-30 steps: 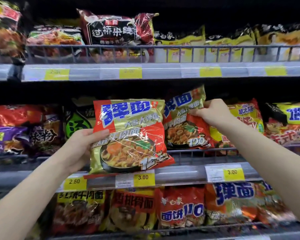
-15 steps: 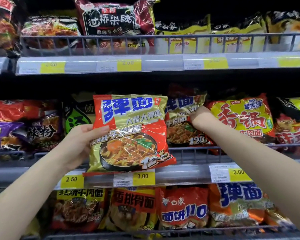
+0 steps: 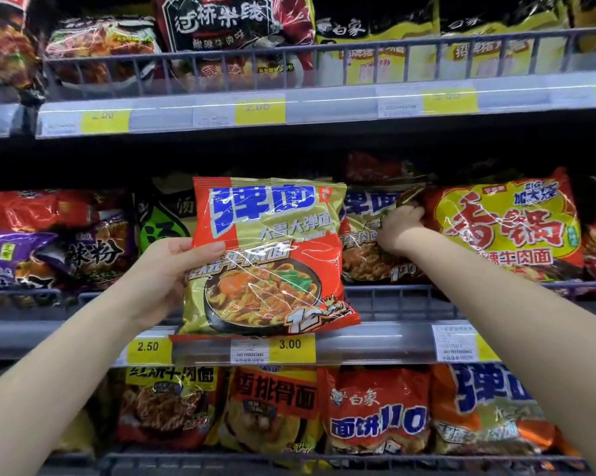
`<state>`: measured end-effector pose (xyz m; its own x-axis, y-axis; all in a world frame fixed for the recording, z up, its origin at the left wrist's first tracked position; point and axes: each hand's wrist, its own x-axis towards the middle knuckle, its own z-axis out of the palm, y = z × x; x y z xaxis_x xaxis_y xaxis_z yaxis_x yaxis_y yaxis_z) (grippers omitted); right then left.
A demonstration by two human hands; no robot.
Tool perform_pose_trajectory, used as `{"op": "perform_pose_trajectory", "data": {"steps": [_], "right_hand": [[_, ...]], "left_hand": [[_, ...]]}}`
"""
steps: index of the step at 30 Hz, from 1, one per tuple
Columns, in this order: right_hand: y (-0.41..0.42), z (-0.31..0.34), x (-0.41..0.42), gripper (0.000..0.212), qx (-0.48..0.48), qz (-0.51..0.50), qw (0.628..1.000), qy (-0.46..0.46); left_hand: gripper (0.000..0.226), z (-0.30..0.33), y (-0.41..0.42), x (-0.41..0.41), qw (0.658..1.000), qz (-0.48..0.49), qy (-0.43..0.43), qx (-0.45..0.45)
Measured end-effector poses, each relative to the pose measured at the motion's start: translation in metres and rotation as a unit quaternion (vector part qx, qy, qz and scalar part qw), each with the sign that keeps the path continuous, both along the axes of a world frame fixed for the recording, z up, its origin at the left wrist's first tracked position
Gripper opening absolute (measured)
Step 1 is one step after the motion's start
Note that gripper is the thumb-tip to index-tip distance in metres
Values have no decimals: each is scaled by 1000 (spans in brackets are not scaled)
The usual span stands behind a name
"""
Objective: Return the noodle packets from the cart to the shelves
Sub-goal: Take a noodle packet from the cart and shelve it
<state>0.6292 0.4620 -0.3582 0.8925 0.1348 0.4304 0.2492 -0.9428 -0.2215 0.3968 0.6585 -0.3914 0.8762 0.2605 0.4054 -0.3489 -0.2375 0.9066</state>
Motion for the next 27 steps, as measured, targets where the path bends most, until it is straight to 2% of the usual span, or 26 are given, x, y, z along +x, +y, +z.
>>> {"op": "perform_pose_trajectory", "data": {"steps": [3, 7, 9, 11, 13, 16, 19, 20, 21, 24, 26, 27], "right_hand": [[2, 3, -2, 55, 33, -5, 999, 1], [-3, -2, -13, 50, 166, 40, 985, -31], [-3, -4, -22, 52, 205, 55, 975, -72], [0, -5, -29, 63, 180, 35, 977, -109], [3, -3, -38, 58, 143, 41, 981, -124], [1, -3, -50, 52, 139, 146, 974, -108], [-7, 0, -68, 27, 262, 240, 933, -59], [-10, 1, -73, 27, 315, 246, 916, -40], [-14, 2, -77, 35, 367, 247, 897, -11], [-28, -1, -93, 51, 498, 297, 802, 139], [-35, -8, -103, 66, 476, 346, 774, 233], [-37, -11, -107, 67, 453, 367, 770, 260]], "left_hand": [[80, 0, -2, 0, 1000, 13, -10, -3], [84, -1, -3, -1, 1000, 16, -10, -10], [79, -1, -3, -1, 1000, 11, -10, -12], [72, -1, -4, -3, 1000, 4, -9, -11], [70, -1, -3, -3, 1000, 2, -7, -11], [74, -1, -3, -4, 1000, 5, -4, -9], [75, -1, -2, -4, 1000, 4, -9, -16], [74, 0, -2, -4, 1000, 3, -10, -17], [73, 0, -1, -4, 1000, 1, -11, -18], [69, 0, -3, -4, 1000, -4, -9, -19], [65, 0, -5, -4, 1000, -11, -5, -17], [64, -1, -6, -4, 1000, -15, -3, -14]]}}
